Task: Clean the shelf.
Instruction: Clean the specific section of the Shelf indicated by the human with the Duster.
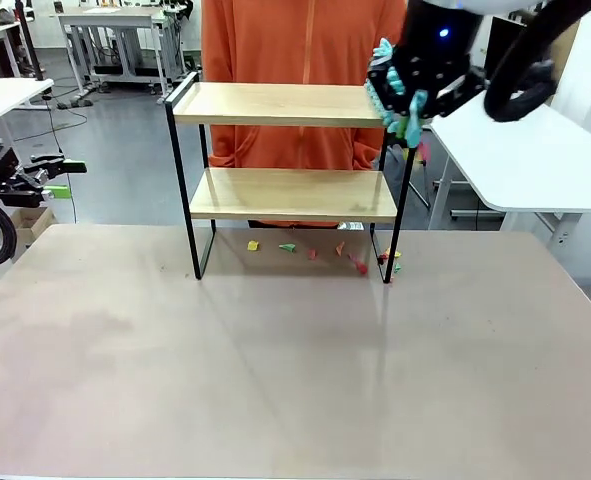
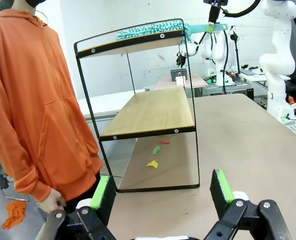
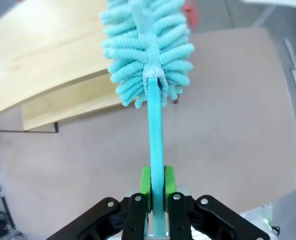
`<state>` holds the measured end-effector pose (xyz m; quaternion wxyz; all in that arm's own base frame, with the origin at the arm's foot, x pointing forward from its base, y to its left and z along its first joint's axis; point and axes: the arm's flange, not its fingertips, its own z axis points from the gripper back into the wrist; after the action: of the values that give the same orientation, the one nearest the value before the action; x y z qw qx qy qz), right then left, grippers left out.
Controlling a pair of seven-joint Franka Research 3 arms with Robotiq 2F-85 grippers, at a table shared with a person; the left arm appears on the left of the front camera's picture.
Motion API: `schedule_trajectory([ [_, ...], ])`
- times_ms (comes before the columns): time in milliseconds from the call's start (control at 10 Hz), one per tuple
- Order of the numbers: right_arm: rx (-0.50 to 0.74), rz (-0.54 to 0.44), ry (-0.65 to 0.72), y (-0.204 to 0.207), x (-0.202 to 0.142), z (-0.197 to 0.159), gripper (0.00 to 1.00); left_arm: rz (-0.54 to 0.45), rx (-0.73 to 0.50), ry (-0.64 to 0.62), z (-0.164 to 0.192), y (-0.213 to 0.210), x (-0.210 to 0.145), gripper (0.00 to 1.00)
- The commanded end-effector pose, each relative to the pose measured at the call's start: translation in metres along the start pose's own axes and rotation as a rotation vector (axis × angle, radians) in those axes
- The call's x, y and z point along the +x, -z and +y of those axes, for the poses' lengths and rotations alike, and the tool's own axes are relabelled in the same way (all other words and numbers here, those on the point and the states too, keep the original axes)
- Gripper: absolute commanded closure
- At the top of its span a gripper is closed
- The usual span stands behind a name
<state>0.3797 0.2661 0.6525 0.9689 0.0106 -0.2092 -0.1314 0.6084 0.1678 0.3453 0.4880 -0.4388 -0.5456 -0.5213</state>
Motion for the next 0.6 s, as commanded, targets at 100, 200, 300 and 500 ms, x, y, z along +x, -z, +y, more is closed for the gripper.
schedule_trajectory([
  [100,-0.096,-0.145,-0.041,-0.024,-0.011,-0.010,0.87,0.008,-0.009,-0.001,-0.002,0.002,0.003,0.00],
  [200,-0.026,-0.036,-0.003,-0.010,-0.002,-0.008,0.87,0.008,-0.009,-0.001,-0.002,0.002,0.003,0.00],
  [300,-0.026,-0.036,-0.003,-0.010,-0.002,-0.008,0.87,0.008,-0.009,-0.001,-0.002,0.002,0.003,0.00],
  [500,-0.026,-0.036,-0.003,-0.010,-0.002,-0.008,0.87,0.008,-0.009,-0.001,-0.002,0.002,0.003,0.00],
])
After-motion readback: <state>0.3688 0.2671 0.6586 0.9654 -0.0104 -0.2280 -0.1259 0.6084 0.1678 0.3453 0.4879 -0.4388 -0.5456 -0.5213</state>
